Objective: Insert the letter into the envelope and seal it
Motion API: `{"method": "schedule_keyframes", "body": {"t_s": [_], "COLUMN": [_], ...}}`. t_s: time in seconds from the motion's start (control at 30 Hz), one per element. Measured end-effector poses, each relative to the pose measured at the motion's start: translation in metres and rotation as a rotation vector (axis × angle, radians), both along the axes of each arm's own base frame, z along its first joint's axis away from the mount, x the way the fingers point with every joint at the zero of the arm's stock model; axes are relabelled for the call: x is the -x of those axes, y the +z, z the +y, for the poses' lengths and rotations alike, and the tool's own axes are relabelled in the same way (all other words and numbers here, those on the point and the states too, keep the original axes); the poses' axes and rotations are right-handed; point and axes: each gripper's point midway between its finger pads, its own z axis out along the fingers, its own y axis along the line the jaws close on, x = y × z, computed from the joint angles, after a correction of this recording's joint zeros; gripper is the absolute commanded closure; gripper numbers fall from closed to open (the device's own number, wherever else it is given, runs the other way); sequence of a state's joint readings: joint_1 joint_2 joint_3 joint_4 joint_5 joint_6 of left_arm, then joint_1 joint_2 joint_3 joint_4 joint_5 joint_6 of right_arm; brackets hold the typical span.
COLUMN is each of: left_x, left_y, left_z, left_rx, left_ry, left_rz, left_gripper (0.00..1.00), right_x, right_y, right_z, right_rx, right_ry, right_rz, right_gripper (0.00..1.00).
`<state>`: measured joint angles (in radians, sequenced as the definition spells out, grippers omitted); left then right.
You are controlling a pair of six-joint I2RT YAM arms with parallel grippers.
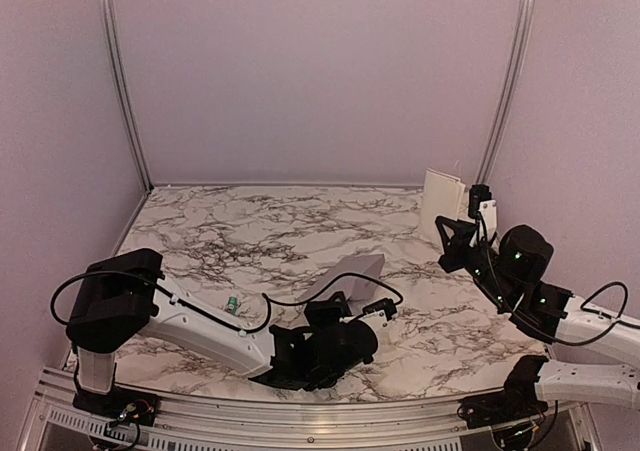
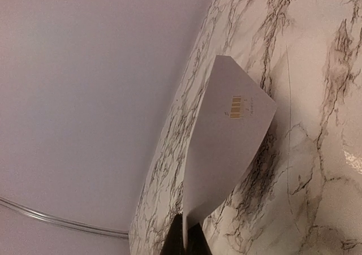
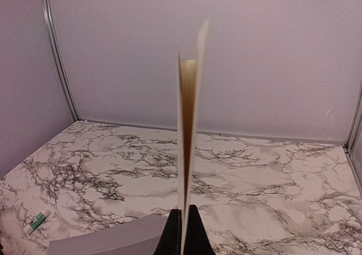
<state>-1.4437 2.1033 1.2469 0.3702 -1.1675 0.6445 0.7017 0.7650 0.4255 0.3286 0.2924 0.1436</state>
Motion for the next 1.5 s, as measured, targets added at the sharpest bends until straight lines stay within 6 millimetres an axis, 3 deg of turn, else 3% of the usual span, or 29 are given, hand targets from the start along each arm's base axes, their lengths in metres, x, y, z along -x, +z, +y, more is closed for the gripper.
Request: {"method": "schedule_keyframes", "body": {"t_s": [0.13, 0.37, 0.5, 0.67, 0.83, 0.97, 1.1, 1.23, 1.5], "left_x": [0.001, 0.004, -0.013, -0.042, -0.048, -0.042, -0.033, -0.02, 0.006], "left_y": [0.026, 0.046, 0.073, 0.102, 0.097, 0.098, 0.12, 0.141, 0.136], "left_z": [0.004, 0.005, 0.02, 0.049, 0.07, 0.082, 0.09, 0.091, 0.083], "left_rx": [0.112, 0.293, 0.46, 0.658, 0.758, 0.831, 0.934, 1.007, 1.024], "left_ry": [-0.012, -0.072, -0.068, -0.029, -0.021, -0.047, -0.103, -0.172, -0.258], "left_rz": [0.023, 0.18, 0.293, 0.39, 0.517, 0.627, 0.705, 0.763, 0.916], "left_gripper": [1.0, 1.0, 1.0, 1.0, 1.0, 1.0, 1.0, 1.0, 1.0], "right_x": [0.0, 0.002, 0.006, 0.024, 0.057, 0.085, 0.109, 0.118, 0.142], "right_y": [0.0, 0.001, 0.007, 0.021, 0.035, 0.04, 0.038, 0.024, 0.01], "right_z": [0.001, 0.003, 0.006, 0.016, 0.039, 0.059, 0.077, 0.09, 0.116], "right_rx": [0.0, -0.003, -0.016, -0.047, -0.048, -0.024, 0.014, 0.061, 0.155], "right_ry": [0.006, 0.022, 0.05, 0.167, 0.387, 0.58, 0.756, 0.852, 1.011], "right_rz": [0.001, -0.002, -0.017, -0.086, -0.201, -0.281, -0.341, -0.338, -0.367], "right_gripper": [1.0, 1.0, 1.0, 1.0, 1.0, 1.0, 1.0, 1.0, 1.0]}}
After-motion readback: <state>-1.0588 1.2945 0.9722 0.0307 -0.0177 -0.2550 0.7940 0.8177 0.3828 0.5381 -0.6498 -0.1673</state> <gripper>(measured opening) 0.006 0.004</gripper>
